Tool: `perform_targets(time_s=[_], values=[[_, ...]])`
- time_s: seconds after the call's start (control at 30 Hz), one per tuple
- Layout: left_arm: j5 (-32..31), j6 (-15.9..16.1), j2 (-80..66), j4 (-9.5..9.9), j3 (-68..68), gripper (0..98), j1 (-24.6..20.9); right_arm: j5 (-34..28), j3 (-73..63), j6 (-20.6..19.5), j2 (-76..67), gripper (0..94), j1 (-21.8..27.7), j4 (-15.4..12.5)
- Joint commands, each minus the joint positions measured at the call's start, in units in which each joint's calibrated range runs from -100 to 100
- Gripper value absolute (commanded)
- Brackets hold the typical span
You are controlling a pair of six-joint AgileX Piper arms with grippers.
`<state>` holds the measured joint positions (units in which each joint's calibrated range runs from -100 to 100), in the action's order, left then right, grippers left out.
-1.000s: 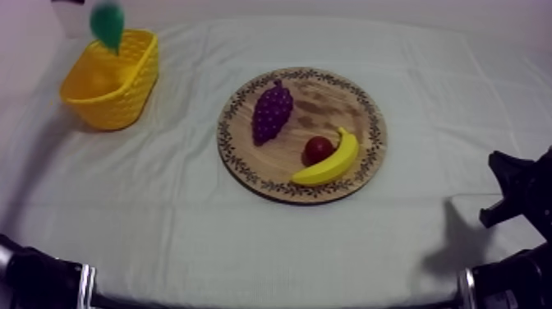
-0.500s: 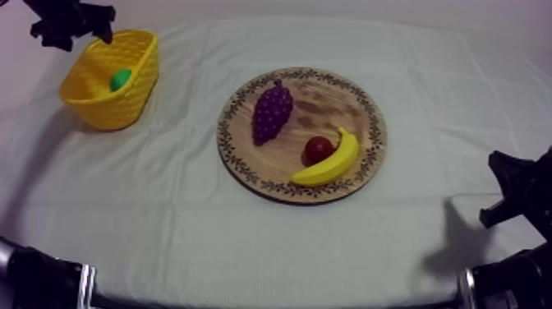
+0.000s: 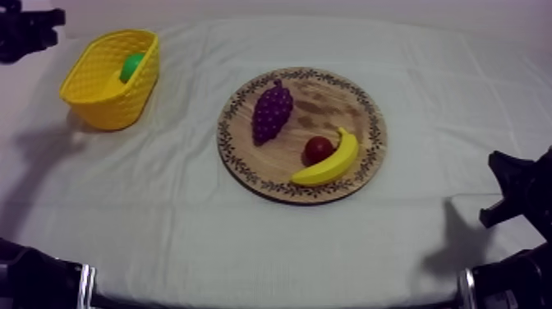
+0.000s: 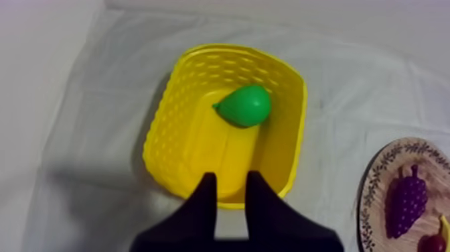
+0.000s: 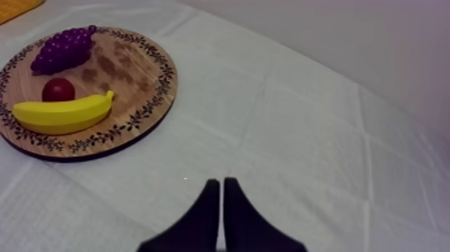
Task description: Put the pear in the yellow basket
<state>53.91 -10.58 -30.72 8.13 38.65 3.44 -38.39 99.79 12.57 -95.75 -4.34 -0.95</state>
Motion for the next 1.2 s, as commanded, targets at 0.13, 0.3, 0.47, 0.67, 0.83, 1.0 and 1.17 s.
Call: perform_targets(time_s=[0.13, 0.3, 0.47, 0.67, 0.83, 1.0, 1.17], values=[[-10.97, 1.97, -27.67, -1.47, 24.61, 1.2, -1.59, 0.00, -0.01, 0.01, -0.01, 0.3, -0.02, 0.00], [-16.25, 2.58, -42.14, -2.40, 39.53, 0.2, -2.42, 0.00, -0.01, 0.00, -0.01, 0.3, -0.02, 0.00], [-20.21, 1.82, -54.11, -2.68, 52.10, 0.0, -1.57, 0.00, -0.01, 0.00, -0.01, 0.3, -0.02, 0.00], [-23.09, 5.90, -61.58, -5.19, 60.01, 0.0, -0.52, 0.00, -0.01, 0.00, -0.01, 0.3, -0.07, 0.00], [-23.25, 6.01, -66.01, -5.83, 60.94, 0.0, -0.77, 0.00, -0.01, 0.00, -0.01, 0.3, -0.09, 0.00], [-22.98, 0.44, -68.59, -5.94, 61.17, 0.0, 0.47, 0.00, -0.01, 0.00, -0.01, 0.3, -0.10, 0.00], [-22.76, -2.00, -69.17, -5.95, 61.23, 0.0, 1.16, 0.00, -0.01, 0.00, -0.01, 0.3, -0.10, 0.00]])
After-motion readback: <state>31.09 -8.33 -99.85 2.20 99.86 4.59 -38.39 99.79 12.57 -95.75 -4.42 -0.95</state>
